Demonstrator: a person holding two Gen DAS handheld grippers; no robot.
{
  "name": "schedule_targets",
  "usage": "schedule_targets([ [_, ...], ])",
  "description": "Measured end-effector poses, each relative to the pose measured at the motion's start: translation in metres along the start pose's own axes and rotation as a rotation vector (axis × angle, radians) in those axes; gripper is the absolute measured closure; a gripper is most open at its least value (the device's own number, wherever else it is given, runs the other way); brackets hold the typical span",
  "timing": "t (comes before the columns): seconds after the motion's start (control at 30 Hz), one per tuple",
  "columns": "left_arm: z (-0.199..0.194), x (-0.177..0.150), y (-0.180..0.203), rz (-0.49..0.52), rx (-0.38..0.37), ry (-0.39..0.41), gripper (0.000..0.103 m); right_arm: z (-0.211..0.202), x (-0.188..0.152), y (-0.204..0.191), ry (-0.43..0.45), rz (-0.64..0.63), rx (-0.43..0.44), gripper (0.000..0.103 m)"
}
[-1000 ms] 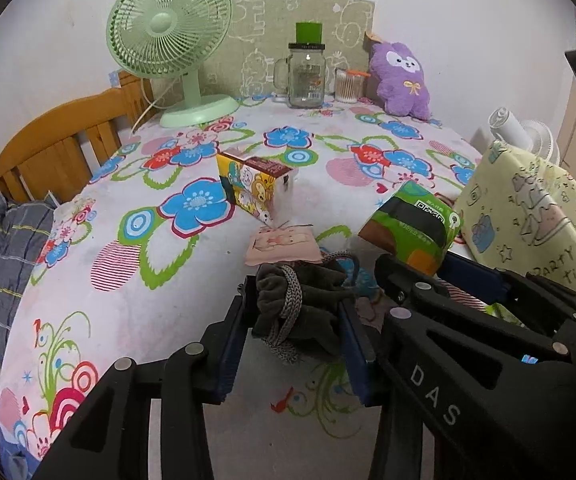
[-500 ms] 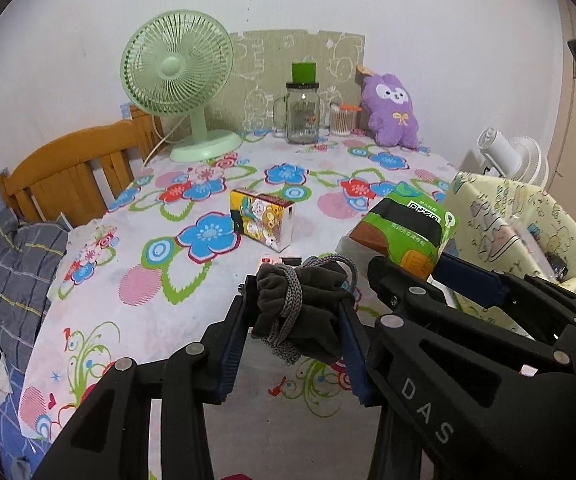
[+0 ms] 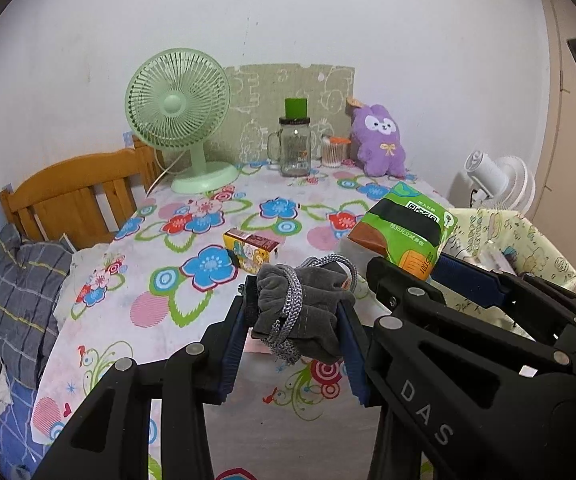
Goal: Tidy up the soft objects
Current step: 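Lift and carry the grey gloves and green bag over the yellow box with both tools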
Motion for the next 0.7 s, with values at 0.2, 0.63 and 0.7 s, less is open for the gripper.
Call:
schedule_targets([
  [0.2,-0.01,0.006,0.002,-0.003,-0.006,0.028,0.058,-0.012,0.007,0.0,0.028,-0.007,-0.004,0.056],
  [0.63,-0.023,0.022,0.015,0.001,-0.034,0.081,0.058,-0.034,0.024,0.007,0.078,-0.029,-0.03,0.056],
  [0.7,-0.023,0.024,0.018,0.003,-0.038,0.086,0.058,-0.037,0.025,0.01,0.082,-0.032,-0.034,0.056],
])
Point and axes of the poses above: each gripper's, at about its wrist camera, not at the fingertips, and z roughly the way its jaws point, y to its right, x to its top, the point moved 4 cm from there along z, roughly the way its jaws point, and after that the axes turned 11 degrees about x, right-handed, at the moved point
